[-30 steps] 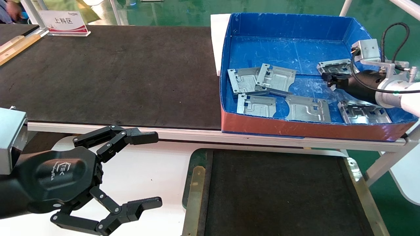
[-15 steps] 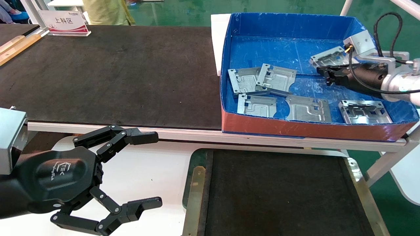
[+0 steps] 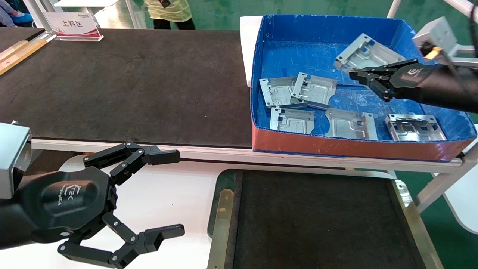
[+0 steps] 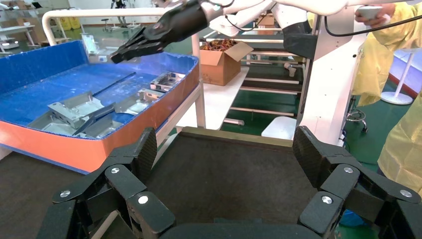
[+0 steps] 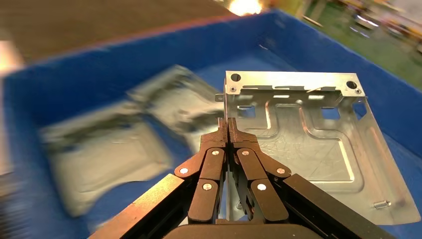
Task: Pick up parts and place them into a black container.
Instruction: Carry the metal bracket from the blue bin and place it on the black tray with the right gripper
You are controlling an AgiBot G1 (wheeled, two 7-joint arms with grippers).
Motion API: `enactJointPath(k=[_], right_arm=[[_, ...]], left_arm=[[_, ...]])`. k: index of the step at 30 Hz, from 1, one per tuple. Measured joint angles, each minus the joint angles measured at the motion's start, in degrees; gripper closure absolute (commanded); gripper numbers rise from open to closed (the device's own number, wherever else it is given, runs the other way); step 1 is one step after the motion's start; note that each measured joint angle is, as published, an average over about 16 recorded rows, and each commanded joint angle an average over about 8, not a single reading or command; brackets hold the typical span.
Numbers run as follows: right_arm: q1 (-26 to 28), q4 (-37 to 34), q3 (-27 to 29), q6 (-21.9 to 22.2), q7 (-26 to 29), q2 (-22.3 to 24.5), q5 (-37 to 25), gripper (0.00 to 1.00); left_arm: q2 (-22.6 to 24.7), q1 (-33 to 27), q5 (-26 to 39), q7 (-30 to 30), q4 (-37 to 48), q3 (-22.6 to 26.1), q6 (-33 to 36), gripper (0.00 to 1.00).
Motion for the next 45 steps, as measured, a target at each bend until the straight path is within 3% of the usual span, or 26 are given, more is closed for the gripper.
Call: enactJointPath(k=[5,10,17,23,33,45], right_arm=[[-3.5,10.1,1.0,-7.0,3.3,4.0,3.6,1.00],[-8.9,22.6,2.1,-10.6,8.6,7.7,7.8,1.00],[-18.9,39.9,3.4,-10.1,15.2,12.1,13.2,1.00],[-27.1,49.5,3.6,-8.4,15.1,13.8,15.3,1.00],[-35.3,51.7,1.5,-7.9,6.6,12.2,12.7,1.00],[-35.1,42.9,-2.9,-10.4,-3.5,6.0,5.6,1.00]], left_arm=[[0.0,0.0,0.0,0.0,0.0,0.0,0.0,0.00],[0.0,0.0,0.0,0.0,0.0,0.0,0.0,0.00],[0.0,0.0,0.0,0.0,0.0,0.0,0.0,0.00],[0.0,0.0,0.0,0.0,0.0,0.0,0.0,0.00],[0.0,0.0,0.0,0.0,0.0,0.0,0.0,0.00],[0.0,0.0,0.0,0.0,0.0,0.0,0.0,0.00]])
